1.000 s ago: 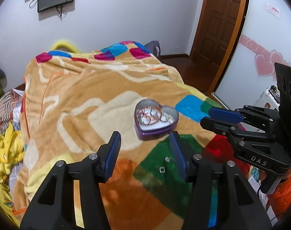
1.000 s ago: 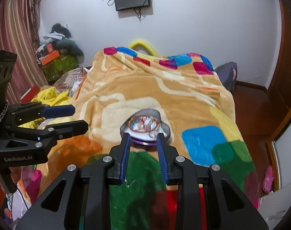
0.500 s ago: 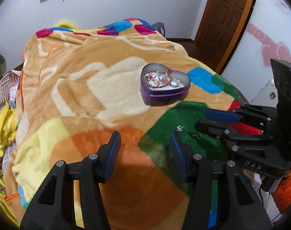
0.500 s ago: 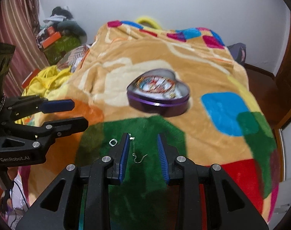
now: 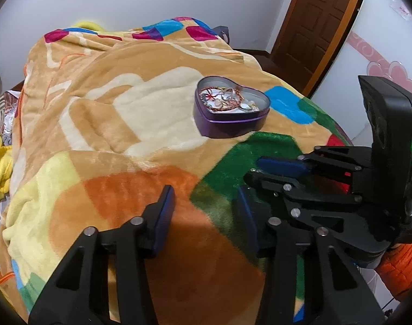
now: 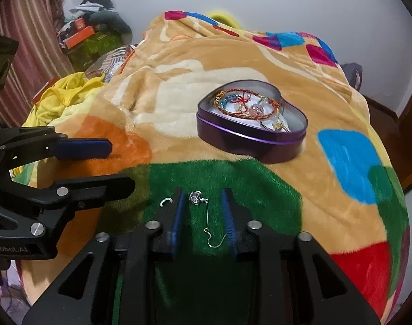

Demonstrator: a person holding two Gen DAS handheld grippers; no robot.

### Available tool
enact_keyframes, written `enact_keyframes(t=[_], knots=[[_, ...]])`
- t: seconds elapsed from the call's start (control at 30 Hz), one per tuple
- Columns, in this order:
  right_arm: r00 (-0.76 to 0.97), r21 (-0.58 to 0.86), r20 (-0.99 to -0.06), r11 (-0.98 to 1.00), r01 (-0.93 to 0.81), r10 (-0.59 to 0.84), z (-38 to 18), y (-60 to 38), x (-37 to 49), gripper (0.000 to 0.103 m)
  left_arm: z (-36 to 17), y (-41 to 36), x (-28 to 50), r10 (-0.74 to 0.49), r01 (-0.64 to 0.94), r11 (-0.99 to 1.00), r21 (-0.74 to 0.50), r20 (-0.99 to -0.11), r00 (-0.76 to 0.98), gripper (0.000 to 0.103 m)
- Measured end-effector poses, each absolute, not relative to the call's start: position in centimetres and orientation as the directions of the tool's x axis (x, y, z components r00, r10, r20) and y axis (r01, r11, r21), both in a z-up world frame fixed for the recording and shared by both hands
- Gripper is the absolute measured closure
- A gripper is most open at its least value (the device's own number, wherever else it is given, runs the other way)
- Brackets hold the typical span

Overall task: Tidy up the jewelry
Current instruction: 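Grasp the silver hook earring with the right gripper while the left gripper grasps the small silver ring, then carry the earring and small ring over the heart tin with both grippers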

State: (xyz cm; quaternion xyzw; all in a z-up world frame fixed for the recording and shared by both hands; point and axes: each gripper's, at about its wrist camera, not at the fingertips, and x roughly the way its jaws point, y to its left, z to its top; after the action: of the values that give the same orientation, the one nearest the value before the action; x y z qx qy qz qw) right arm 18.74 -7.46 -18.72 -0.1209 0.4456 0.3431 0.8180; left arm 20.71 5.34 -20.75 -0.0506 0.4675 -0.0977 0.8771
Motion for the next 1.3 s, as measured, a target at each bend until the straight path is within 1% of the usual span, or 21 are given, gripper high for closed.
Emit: enact_keyframes(t=[0.2, 0.37, 0.43, 0.57, 0.7, 0.8, 1.07, 1.3], knots=[[0.4, 0.096, -0.789, 0.737, -0.669, 0.467, -18.1, -7.8, 18.4, 0.091, -21.1, 4.6, 20.9, -0.255, 0.149, 0.967, -0.207, -0.813, 0.524, 0.071], [0.428, 0.101, -0.772, 0.756, -0.647, 0.47, -17.4, -8.7, 18.4, 0.091, -21.4, 3.4, 21.1, -0.266, 0.173, 0.963, -0.205, -0.816, 0.513, 0.073], [0.439, 0.101, -0.767, 0.763, -0.639, 0.469, -17.1, -9.2, 18.4, 0.091, -21.6, 2.8, 21.2, -0.274, 0.187, 0.96, -0.206, -0.82, 0.503, 0.077], [0.451, 0.107, -0.759, 0.773, -0.626, 0.47, -16.6, -10.0, 18.6, 0.09, -22.1, 1.8, 21.4, -0.268, 0.201, 0.961, -0.192, -0.827, 0.494, 0.08], [0.459, 0.115, -0.754, 0.782, -0.612, 0.47, -16.4, -10.6, 18.6, 0.09, -22.6, 1.3, 21.7, -0.261, 0.207, 0.962, -0.18, -0.835, 0.485, 0.087], [0.465, 0.119, -0.751, 0.79, -0.602, 0.468, -16.4, -11.0, 18.6, 0.09, -22.8, 1.2, 21.8, -0.248, 0.203, 0.965, -0.167, -0.837, 0.488, 0.095], [0.488, 0.121, -0.736, 0.801, -0.587, 0.469, -15.6, -11.5, 18.6, 0.09, -22.2, 1.5, 21.5, -0.236, 0.189, 0.969, -0.16, -0.828, 0.508, 0.095], [0.534, 0.114, -0.7, 0.811, -0.573, 0.475, -13.4, -12.2, 18.7, 0.09, -20.3, 2.2, 21.3, -0.234, 0.175, 0.971, -0.163, -0.805, 0.546, 0.095]])
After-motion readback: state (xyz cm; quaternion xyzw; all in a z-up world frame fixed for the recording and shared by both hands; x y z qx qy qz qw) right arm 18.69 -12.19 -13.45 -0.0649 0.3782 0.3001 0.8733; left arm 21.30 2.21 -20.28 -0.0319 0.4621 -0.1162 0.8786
